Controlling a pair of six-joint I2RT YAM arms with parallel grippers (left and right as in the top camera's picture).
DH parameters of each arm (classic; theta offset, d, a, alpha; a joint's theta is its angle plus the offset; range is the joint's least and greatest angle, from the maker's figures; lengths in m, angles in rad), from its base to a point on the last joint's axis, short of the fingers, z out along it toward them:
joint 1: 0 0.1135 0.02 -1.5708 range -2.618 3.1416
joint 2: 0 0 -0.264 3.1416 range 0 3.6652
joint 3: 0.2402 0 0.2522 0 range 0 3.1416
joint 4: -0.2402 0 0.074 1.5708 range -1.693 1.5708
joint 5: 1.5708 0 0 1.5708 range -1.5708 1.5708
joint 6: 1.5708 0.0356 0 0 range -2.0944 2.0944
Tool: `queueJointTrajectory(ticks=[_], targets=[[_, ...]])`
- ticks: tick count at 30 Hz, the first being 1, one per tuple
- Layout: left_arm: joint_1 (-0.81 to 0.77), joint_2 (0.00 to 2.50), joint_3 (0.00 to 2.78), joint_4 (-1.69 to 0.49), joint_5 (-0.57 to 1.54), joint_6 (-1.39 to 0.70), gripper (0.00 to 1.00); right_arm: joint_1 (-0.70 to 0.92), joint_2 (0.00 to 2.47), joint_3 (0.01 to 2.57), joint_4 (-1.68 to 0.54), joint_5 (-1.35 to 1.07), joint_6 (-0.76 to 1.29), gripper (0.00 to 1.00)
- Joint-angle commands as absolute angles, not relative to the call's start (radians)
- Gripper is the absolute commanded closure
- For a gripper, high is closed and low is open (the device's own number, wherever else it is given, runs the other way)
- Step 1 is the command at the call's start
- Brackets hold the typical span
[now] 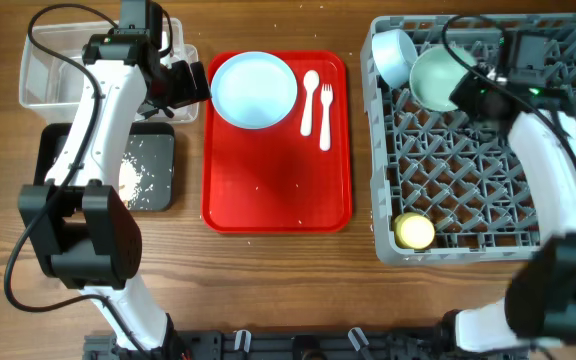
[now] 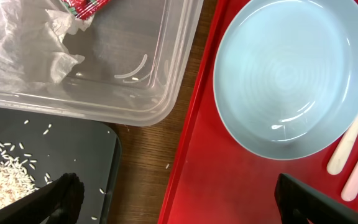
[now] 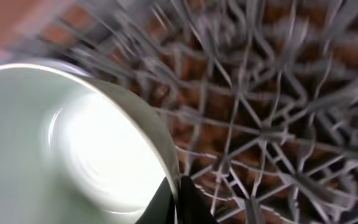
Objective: Sort waste into correct bins and load items into the dishwasher rack
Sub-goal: 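Place the mint bowl in the dish rack beside the blue bowl, then grasp the light-blue plate on the red tray with the right gripper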
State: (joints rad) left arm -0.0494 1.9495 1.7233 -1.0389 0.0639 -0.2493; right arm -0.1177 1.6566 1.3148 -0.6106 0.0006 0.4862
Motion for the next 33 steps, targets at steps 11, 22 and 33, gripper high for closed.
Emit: queueJointTrajectory(ticks=[11, 22, 33], targets=[[-0.047, 1.935, 1.732, -1.039, 0.055, -0.255, 0.00, 0.270, 1.468, 1.322, -0.783, 1.048, 0.150, 0.96], [-0.047, 1.935, 1.732, -1.039, 0.055, -0.255, 0.00, 0.371, 1.759, 1.322, -0.320, 1.315, -0.529, 0.96], [-0.047, 1.935, 1.732, -1.039, 0.055, -0.255, 0.00, 0.439, 1.860, 1.315, -0.395, 1.319, -0.514, 0.96]])
